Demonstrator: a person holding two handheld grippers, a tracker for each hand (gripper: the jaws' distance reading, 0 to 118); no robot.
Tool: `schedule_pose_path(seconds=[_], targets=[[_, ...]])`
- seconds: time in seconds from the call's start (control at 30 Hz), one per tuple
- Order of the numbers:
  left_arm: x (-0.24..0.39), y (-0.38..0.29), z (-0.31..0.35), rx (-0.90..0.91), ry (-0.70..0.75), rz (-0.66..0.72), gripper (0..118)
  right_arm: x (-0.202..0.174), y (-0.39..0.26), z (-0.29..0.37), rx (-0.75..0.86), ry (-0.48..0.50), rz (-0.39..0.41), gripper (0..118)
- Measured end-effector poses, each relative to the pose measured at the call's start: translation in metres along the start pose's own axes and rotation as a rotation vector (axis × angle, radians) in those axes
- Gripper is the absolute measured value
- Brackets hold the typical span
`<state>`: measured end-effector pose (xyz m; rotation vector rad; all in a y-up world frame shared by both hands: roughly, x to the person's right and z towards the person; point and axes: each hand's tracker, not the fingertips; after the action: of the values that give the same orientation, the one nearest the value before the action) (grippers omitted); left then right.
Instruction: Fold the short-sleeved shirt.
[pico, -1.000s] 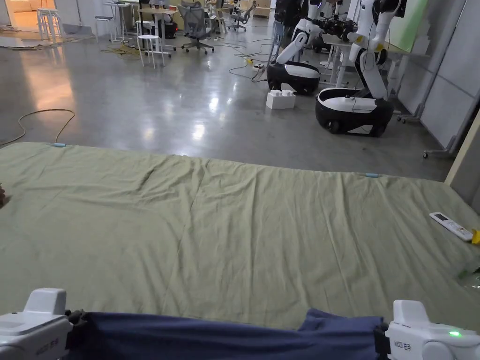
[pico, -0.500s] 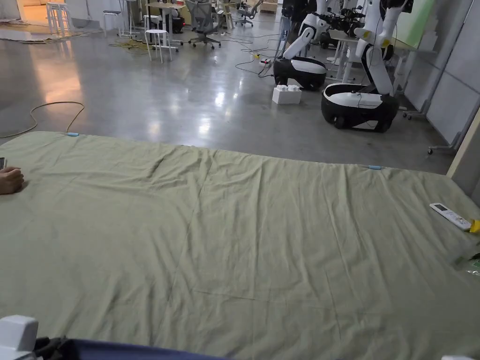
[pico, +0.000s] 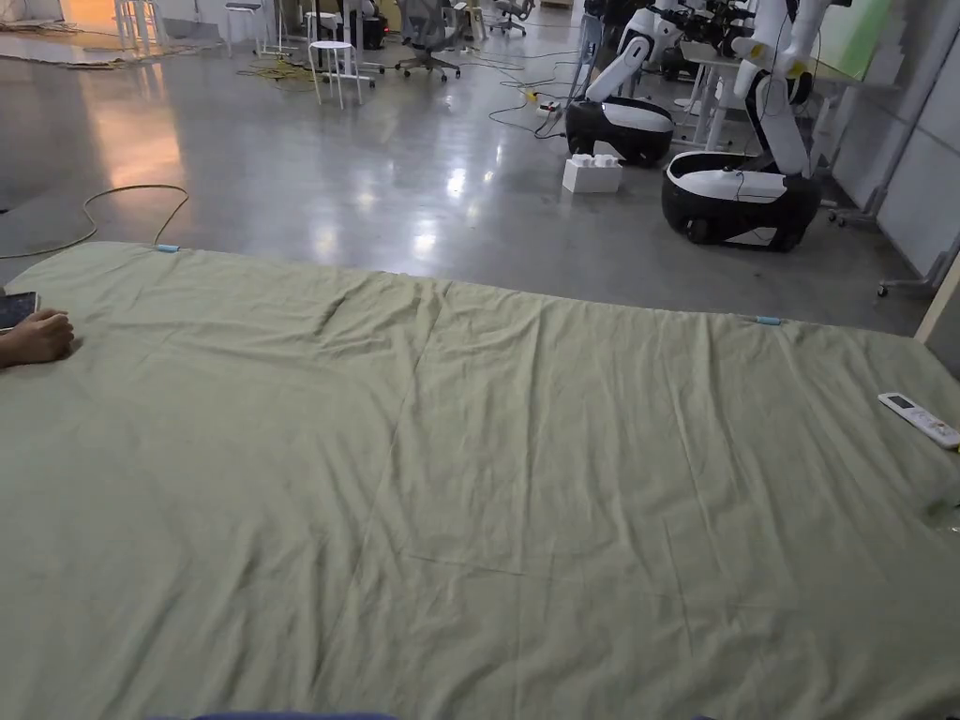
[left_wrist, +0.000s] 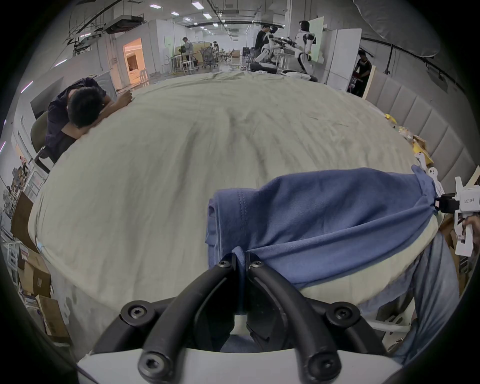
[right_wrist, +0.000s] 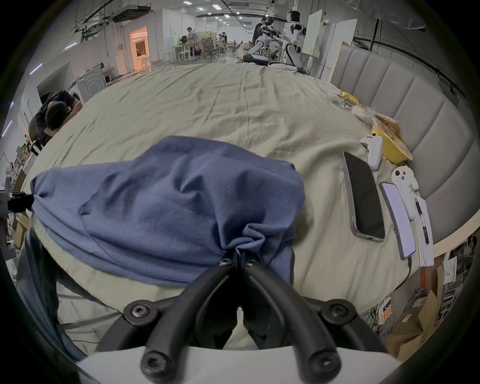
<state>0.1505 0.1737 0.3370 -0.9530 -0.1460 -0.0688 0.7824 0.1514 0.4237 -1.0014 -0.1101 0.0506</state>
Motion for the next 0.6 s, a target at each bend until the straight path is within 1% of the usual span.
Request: schedule_pose_path(seconds=[0.03, 0.07, 0.1, 0.13, 0.17, 0.2, 0.23, 0.27, 0.3, 0.37, 0.47, 0.5, 0.53, 0.6], targets=[[-0.001, 0.0, -0.001, 0.008, 0.006, 0.001, 9, 0.0, -0.002, -0.001, 0.012, -0.006, 0.003, 3], [0.005, 0.0, 0.003, 0.013, 0.008, 0.0, 13, 0.0, -0.002, -0.002, 0.018, -0.013, 0.012, 6], [0.008, 0.003, 0.007, 0.016, 0.012, -0.001, 23, 0.002, -0.001, 0.001, 0.018, -0.031, 0.025, 17], [0.008, 0.005, 0.008, 0.021, 0.018, 0.0, 34, 0.003, 0.0, 0.003, 0.024, -0.04, 0.024, 33], [0.007, 0.008, 0.012, 0.035, 0.029, 0.004, 44, 0.004, 0.002, 0.008, 0.033, -0.057, 0.01, 53], [0.011, 0.011, 0.018, 0.055, 0.039, 0.011, 58, 0.005, 0.007, 0.013, 0.033, -0.076, -0.009, 77], [0.013, 0.016, 0.024, 0.111, 0.049, 0.025, 66, 0.006, 0.012, 0.02, 0.036, -0.091, -0.015, 84], [0.014, 0.02, 0.027, 0.145, 0.05, 0.036, 69, 0.007, 0.016, 0.026, 0.065, -0.099, -0.017, 85], [0.012, 0.015, 0.018, 0.189, 0.028, 0.046, 69, 0.007, 0.023, 0.035, 0.118, -0.109, -0.014, 85], [0.018, 0.028, 0.027, 0.243, 0.005, 0.057, 68, 0.006, 0.039, 0.049, 0.202, -0.123, -0.011, 85], [0.026, 0.042, 0.024, 0.316, 0.01, 0.042, 68, 0.005, 0.066, 0.067, 0.356, -0.104, -0.048, 85], [0.046, 0.077, 0.055, 0.357, 0.018, 0.037, 68, 0.004, 0.076, 0.071, 0.421, -0.084, -0.068, 86], [0.051, 0.088, 0.059, 0.401, 0.026, 0.032, 68, 0.003, 0.084, 0.074, 0.49, -0.074, -0.077, 86], [0.068, 0.104, 0.063, 0.468, 0.038, 0.021, 68, 0.004, 0.081, 0.072, 0.568, -0.08, -0.065, 86]])
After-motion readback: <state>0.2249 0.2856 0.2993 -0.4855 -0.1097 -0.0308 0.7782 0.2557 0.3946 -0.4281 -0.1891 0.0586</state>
